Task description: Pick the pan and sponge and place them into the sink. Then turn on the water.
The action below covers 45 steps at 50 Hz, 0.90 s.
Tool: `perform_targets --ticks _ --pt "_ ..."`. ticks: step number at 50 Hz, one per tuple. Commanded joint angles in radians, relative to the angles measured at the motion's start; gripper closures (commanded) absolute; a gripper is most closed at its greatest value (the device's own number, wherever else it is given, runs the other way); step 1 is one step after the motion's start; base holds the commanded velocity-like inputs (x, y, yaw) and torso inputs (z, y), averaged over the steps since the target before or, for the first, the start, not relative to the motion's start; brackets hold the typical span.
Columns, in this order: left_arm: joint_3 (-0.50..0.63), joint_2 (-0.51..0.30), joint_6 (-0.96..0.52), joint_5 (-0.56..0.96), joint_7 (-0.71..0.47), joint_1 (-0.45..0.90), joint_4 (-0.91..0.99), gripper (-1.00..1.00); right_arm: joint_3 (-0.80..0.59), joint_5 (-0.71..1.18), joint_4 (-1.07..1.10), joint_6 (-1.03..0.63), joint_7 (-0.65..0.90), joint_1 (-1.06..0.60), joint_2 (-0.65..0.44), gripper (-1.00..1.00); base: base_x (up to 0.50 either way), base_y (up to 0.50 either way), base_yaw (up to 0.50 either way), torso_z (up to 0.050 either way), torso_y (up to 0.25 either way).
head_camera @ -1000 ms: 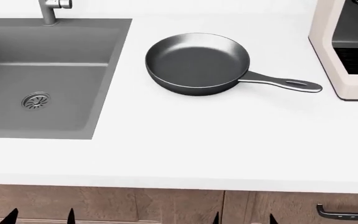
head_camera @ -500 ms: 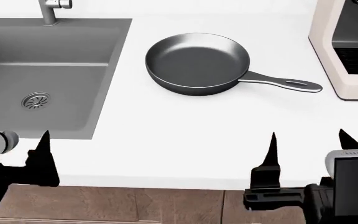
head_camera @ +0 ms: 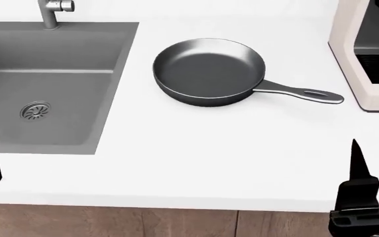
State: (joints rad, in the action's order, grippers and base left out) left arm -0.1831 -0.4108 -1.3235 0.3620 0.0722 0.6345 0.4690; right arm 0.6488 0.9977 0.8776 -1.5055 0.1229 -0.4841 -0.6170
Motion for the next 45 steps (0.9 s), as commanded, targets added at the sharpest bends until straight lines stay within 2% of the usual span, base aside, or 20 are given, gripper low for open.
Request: perform_targets --ticks 1,6,19,28,45 --pt "-0.009 -0.015 -0.045 0.028 0.030 0.030 0.010 -1.00 0.087 0.240 -0.012 -0.028 0.142 0.015 -0.082 -1.00 0.29 0.00 0.00 0.000 0.000" --pt "-0.021 -0.021 -0.037 0.029 0.031 0.015 0.010 -1.00 0.060 0.252 -0.035 -0.017 0.166 -0.014 -0.109 -1.00 0.34 0.00 0.00 0.000 0.000" --pt "-0.031 -0.018 -0.057 0.035 0.022 0.020 -0.003 -1.00 -0.009 0.172 -0.045 0.071 0.116 0.054 -0.132 -1.00 0.43 -0.01 0.00 0.000 0.000" --pt "-0.028 -0.016 -0.067 0.034 0.008 0.029 0.003 -1.00 -0.035 0.177 -0.060 0.088 0.130 0.042 -0.127 -1.00 0.43 -0.12 0.00 0.000 0.000" --pt "-0.017 -0.019 -0.075 0.044 0.001 0.021 0.019 -1.00 -0.037 0.280 -0.081 0.045 0.229 0.011 -0.110 -1.00 0.23 -0.07 0.00 0.000 0.001"
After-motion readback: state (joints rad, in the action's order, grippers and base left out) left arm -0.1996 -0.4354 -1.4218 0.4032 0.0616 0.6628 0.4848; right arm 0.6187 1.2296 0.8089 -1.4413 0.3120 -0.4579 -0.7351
